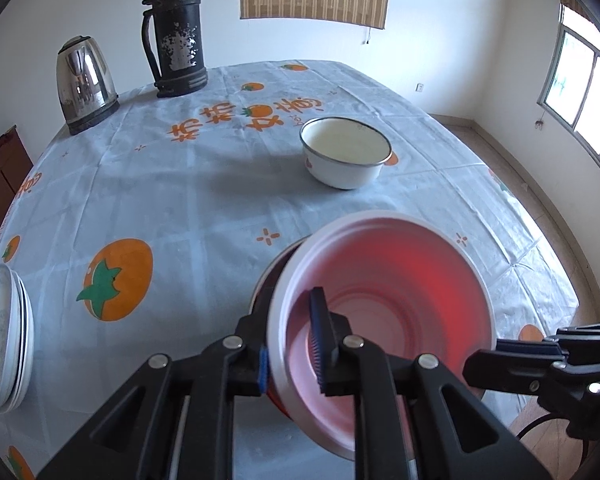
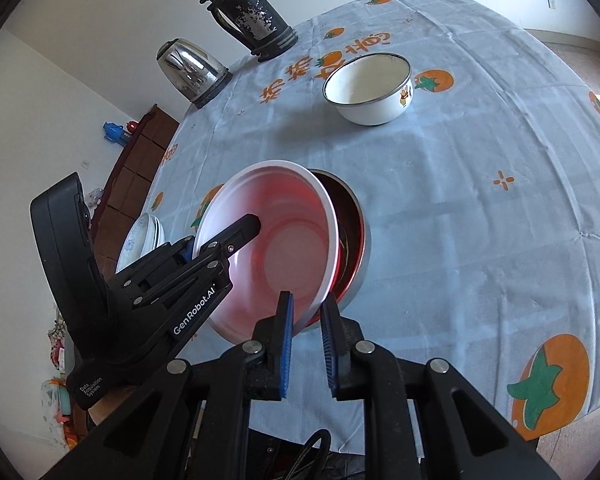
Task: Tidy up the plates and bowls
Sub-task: 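Lower the red bowl into the steel bowl and open the left gripper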
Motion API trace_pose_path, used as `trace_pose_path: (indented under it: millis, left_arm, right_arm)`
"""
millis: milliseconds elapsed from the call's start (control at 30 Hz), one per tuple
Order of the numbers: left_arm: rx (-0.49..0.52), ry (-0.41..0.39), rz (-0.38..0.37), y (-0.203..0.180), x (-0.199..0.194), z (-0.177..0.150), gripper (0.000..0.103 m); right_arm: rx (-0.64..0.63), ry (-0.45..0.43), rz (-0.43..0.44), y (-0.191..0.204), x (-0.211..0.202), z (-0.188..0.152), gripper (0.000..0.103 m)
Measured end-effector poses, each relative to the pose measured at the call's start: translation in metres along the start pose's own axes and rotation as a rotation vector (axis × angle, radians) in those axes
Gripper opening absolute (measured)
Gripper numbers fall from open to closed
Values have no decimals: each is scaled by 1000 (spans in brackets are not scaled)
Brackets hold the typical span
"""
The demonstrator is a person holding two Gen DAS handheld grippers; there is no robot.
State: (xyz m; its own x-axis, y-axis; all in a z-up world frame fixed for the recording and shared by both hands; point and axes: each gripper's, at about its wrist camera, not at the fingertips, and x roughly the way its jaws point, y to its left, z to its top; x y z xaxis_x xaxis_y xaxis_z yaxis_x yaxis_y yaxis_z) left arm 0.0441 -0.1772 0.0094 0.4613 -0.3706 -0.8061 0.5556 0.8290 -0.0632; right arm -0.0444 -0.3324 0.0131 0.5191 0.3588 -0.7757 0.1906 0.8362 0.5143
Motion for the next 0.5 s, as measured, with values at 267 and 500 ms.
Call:
trace_pose_path:
  millis: [267, 500]
  left_arm:
    - [10, 23, 20, 0, 7, 1, 21]
    - [21, 24, 7, 0, 5, 1, 30]
  right_arm:
    - [-5, 30, -7, 2, 5, 6, 18]
    - [-26, 38, -14, 4, 5, 8, 18]
